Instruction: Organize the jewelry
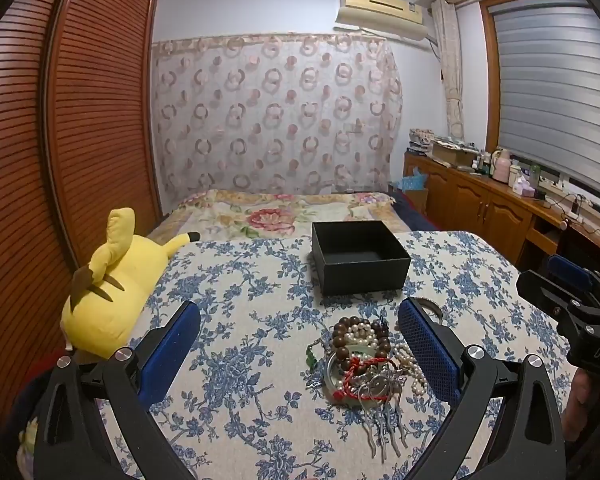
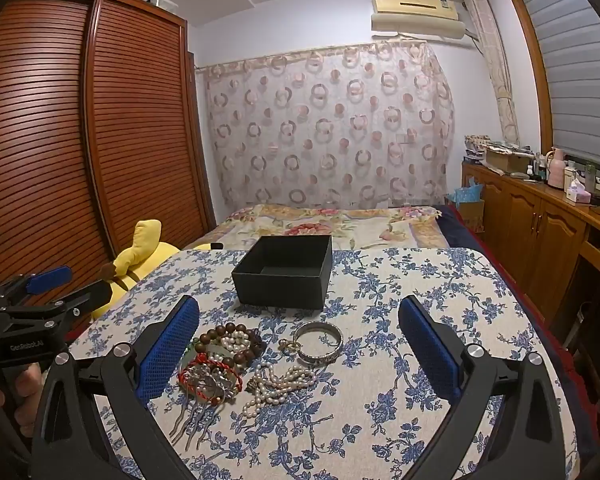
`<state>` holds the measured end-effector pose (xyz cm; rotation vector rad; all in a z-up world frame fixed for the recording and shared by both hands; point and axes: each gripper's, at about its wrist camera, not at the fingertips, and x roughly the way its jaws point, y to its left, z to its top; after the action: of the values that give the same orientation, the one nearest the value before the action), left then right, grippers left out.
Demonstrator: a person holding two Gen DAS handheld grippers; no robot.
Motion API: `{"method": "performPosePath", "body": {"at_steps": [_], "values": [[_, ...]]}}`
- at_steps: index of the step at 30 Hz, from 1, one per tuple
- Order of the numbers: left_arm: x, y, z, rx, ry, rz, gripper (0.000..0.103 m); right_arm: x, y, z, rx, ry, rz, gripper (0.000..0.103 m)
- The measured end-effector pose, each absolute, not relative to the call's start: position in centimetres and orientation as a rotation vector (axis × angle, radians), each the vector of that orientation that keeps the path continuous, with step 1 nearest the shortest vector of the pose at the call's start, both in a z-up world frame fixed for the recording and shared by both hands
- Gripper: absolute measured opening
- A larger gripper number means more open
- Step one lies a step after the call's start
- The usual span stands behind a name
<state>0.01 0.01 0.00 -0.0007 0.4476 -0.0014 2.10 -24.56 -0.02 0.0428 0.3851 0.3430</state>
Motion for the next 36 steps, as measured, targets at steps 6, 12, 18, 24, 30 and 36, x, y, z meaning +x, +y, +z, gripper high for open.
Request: {"method": "performPosePath", "body": {"at_steps": [6,12,18,24,30,36], "values": [[0.01,0.01,-0.01,0.000,0.449,-0.001,0.096,2.07,-24.58,-0.06,0.041,0.386,0.343,0.101],[-0.02,0.02,0.00,-0.001,0.449,-0.002,0.096,2.07,-24.57,-0.17,0.041,0.386,0.343,0.101],[-0.29,0.14,-0.42,-0.003,0.452,-0.003,0.096,2.15,-24.53,-0.24,0.040,0.388,0.344,0.101],[-0.32,0.17,-0.45,-0.003,0.452,-0.003,0.096,2.21,-24.49,-0.29,0.038,0.389,0.344,0.101],[-0.19,0.08,-0.51,-0.003,0.453,-0.003,0.096,2.22,-24.48,-0.28,0.039,0.389,0.343,0.101],[-0.19,0.09,-0.53,-0.003,0.454,-0.002,0.096,2.20,-24.46,-0.26,0.038,0.389,0.343,0.101]]}}
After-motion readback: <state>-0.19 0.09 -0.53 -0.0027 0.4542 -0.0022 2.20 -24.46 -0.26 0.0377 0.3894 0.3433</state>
